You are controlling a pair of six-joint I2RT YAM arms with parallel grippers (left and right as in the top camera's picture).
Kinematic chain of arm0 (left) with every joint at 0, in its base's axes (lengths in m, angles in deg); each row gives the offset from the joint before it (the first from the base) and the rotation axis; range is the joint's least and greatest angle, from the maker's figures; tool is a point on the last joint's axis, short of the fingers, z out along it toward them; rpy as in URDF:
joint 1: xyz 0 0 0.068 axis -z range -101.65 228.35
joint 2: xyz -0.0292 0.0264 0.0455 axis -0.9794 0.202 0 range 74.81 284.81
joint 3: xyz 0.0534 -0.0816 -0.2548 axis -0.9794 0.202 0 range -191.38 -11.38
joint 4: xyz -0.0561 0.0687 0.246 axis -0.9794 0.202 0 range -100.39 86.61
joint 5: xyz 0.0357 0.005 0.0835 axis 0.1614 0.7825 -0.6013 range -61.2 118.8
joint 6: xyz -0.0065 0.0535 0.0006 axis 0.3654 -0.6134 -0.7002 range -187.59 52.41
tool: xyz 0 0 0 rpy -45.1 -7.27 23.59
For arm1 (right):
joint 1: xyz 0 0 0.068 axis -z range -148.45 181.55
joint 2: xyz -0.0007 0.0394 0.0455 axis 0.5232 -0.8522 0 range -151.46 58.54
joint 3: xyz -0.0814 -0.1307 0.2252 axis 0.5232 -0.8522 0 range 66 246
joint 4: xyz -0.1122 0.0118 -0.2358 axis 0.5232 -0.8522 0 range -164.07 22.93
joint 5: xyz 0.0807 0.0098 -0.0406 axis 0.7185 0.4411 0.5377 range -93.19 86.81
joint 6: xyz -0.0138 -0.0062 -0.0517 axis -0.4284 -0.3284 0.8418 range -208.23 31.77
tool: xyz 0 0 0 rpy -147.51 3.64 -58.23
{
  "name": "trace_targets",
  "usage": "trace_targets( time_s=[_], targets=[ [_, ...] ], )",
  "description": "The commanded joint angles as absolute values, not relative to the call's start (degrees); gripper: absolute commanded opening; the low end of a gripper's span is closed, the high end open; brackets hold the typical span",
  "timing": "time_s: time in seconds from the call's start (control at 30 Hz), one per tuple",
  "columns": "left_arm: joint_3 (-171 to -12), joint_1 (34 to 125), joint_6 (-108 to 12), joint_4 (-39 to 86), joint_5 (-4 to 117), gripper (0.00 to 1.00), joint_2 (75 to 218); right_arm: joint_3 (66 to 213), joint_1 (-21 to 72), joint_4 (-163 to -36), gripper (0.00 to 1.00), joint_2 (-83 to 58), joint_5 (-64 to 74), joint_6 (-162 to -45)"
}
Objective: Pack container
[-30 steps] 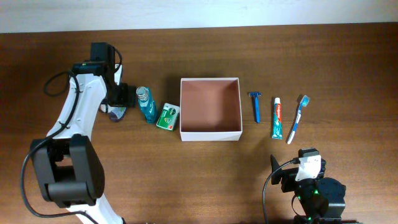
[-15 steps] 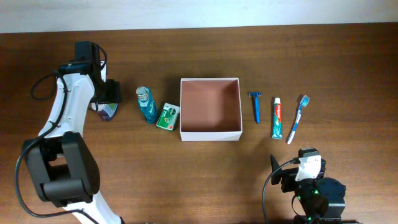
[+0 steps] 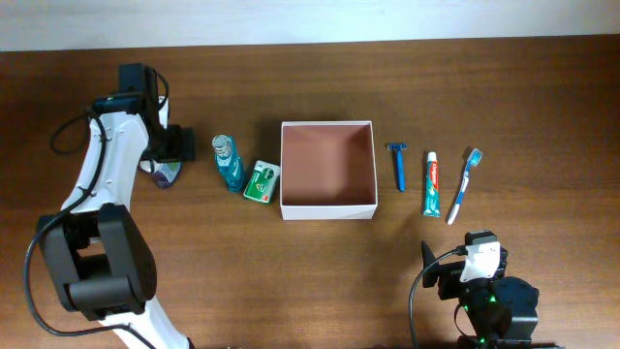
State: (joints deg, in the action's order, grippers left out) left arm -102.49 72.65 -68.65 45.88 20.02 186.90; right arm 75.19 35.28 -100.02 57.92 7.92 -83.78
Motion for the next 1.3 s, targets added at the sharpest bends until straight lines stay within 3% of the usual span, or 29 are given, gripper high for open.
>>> trace_targets(
  time_s=[0.0,0.23,0.8,1.27],
  targets=[
    [-103.0,72.4,-67.2,47.7,16.7,0.99,187.3,74.8,35.7,-100.0,0.99,58.4,8.4,-84.2],
    [-103.0,72.4,-72.5,46.0,24.6,0.99,187.3,74.8,35.7,-100.0,0.99,58.4,8.4,-84.2],
    [-103.1,72.3,-72.2,38.9,18.5,0.99,180.3,74.8,35.7,-100.0,0.99,58.4,8.4,-84.2],
    [-102.4,72.0,-72.2,41.9,15.9,0.98,180.2,74.8,35.7,-100.0,0.99,58.4,8.4,-84.2]
  ],
)
